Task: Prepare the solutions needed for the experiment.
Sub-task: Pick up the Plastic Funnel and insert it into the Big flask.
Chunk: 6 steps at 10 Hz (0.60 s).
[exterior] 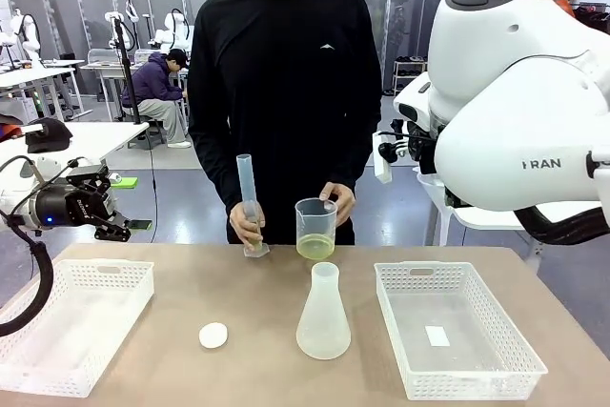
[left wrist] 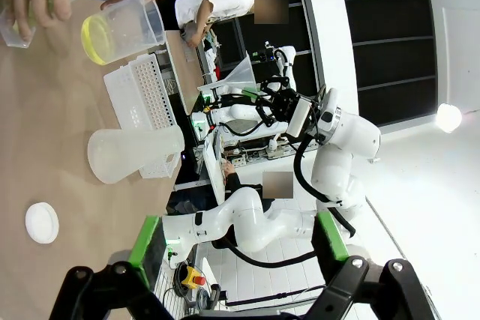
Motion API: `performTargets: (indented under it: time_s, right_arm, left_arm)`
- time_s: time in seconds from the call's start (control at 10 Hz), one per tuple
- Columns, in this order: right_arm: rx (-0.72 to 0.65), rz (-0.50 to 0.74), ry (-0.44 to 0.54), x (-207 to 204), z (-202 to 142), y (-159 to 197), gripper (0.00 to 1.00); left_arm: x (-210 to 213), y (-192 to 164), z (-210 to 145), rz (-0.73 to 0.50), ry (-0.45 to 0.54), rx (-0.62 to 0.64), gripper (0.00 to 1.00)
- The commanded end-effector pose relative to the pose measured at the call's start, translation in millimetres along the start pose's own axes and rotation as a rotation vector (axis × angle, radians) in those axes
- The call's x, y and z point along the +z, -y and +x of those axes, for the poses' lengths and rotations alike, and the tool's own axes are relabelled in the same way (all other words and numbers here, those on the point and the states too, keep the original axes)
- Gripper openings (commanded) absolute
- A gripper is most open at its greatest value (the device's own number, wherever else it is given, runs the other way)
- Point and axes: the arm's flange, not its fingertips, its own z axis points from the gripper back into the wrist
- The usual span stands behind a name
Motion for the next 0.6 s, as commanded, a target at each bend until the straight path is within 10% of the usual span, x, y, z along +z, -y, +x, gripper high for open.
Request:
performTargets:
  time_s: [0.0, 0.5]
  right_arm:
    - [0.010, -0.005, -0.008, 0, 0, 3, 0.00]
    - [0.072, -0.042, 0.063, 12, 21, -15, 0.06]
  left_arm:
    - [0, 2, -1, -0.010, -0.004, -0.003, 1.00]
    - [0, 2, -1, -0.010, -0.004, -0.003, 1.00]
